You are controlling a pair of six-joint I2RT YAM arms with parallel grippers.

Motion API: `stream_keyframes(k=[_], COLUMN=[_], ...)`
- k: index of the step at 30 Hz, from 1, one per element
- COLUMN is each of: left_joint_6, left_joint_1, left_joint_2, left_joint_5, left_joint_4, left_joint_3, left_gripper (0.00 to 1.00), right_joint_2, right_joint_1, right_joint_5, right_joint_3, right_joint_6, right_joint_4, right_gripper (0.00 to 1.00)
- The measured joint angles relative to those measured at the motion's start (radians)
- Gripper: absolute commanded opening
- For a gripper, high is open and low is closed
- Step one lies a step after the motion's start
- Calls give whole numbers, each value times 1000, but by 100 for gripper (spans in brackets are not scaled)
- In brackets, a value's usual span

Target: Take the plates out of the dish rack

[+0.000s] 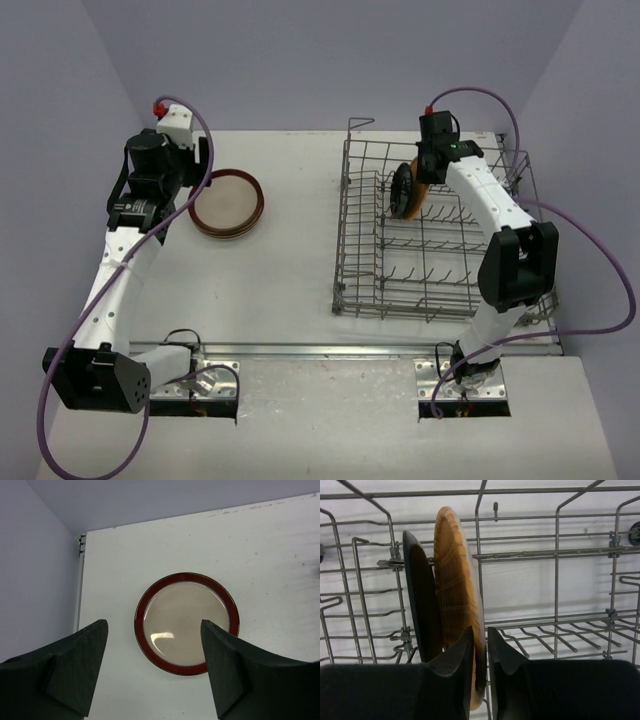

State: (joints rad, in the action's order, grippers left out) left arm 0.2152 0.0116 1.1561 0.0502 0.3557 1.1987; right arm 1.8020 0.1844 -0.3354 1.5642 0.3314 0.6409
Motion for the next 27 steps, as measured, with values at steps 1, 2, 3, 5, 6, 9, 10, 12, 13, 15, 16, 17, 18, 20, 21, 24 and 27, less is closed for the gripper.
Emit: stream_keyframes(k=[1,2,3,5,6,9,10,12,13,15,16,17,18,20,21,24,27], left_joint_6=[1,2,7,8,8,6,4,-2,-4,-8,-10,-10,-11,-11,-11,-14,-18], left_joint_1=[0,0,0,0,0,0,0,0,0,0,0,0,0,0,0,0,0], left_joint_2=[0,0,0,0,0,0,0,1,2,4,6,8,9,9,9,9,9], left_joint_5=[1,1,2,2,3,5,6,6,6,6,6,6,6,7,7,10,12], left_joint_4=[0,0,0,0,0,0,0,0,1,1,2,3,5,8,9,9,10], left_joint_3=[-1,-2,-3,-3,-3,-3,-3,-3,-3,-2,-2,-2,-2,-2,-2,-2,-1], left_gripper=[99,100,100,100,100,100,100,100,100,100,100,100,100,100,100,100,100], right_joint_2=[5,10,12,11,10,3,-1,-11,-17,-34,-43,-56,-68,-92,-102,-114,-115], right_joint_1=[0,0,-1,-4,-4,-5,-4,6,17,43,55,69,81,104,115,140,158], right_joint_5=[8,16,22,35,41,52,51,35,18,-18,-37,-55,-73,-109,-125,-148,-142], right_joint_3=[10,23,33,51,58,67,68,68,68,69,69,69,69,71,72,89,110], right_joint_6=[-2,-4,-7,-11,-14,-31,-41,-73,-94,-136,-157,-182,-205,-245,-262,-294,-304], right_joint_4=[9,19,30,52,58,70,70,63,57,40,34,26,17,-3,-13,-36,-55], right_gripper=[0,0,0,0,0,0,0,0,0,0,0,0,0,0,0,0,0])
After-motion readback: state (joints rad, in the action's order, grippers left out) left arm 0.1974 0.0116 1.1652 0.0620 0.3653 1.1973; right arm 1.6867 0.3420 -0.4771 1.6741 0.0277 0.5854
